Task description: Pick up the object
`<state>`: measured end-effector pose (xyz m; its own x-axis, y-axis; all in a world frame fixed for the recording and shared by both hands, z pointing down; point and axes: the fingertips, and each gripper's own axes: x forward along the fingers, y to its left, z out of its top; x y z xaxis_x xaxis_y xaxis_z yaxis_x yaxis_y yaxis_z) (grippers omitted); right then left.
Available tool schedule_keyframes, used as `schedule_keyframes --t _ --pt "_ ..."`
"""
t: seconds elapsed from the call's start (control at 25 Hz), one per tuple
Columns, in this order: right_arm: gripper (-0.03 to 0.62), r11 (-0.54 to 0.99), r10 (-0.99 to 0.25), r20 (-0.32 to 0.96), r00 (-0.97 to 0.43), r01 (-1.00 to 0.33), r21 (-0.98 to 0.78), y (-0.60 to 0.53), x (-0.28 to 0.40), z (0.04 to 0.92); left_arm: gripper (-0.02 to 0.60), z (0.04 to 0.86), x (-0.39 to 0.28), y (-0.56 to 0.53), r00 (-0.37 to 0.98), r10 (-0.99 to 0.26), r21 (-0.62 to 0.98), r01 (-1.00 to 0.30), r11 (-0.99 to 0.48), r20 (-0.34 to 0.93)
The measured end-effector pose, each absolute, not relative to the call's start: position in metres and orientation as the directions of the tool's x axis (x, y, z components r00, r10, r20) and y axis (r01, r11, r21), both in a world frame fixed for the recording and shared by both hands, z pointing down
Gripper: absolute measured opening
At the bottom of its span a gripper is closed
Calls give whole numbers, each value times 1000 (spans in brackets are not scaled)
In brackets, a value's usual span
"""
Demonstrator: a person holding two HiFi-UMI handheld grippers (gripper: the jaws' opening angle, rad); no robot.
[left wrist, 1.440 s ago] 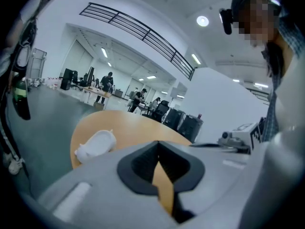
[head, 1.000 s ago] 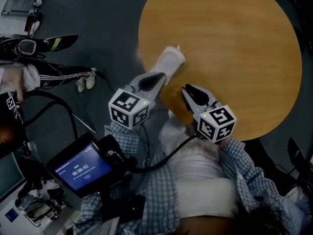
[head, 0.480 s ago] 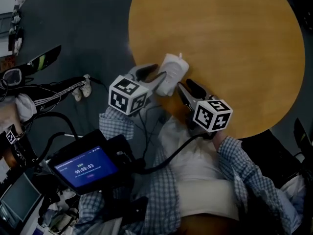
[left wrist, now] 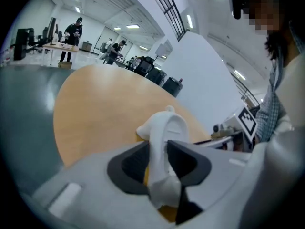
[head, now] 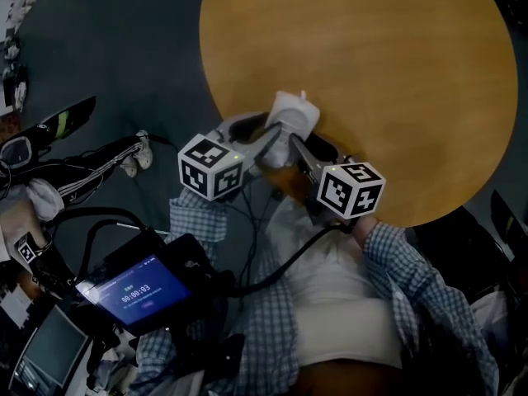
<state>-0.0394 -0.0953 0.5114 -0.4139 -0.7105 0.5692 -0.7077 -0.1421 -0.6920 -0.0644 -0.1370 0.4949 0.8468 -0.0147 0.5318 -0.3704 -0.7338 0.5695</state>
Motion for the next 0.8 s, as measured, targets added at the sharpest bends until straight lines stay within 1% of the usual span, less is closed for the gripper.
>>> schedule_keyframes --t 0.2,0.56,0.8 --pt "132 -125 -703 570 -426 -714 -688 -160 -18 506 120 489 -46 -201 848 -56 562 -397 -726 526" --pt "133 -49 -769 497 -402 -738 -673 -111 -16 482 118 463 -46 -150 877 -112 523 -377 -765 468" --pt "133 5 -807 447 -385 -762 -647 -97 6 462 118 445 -26 -134 887 -151 516 -385 -766 437"
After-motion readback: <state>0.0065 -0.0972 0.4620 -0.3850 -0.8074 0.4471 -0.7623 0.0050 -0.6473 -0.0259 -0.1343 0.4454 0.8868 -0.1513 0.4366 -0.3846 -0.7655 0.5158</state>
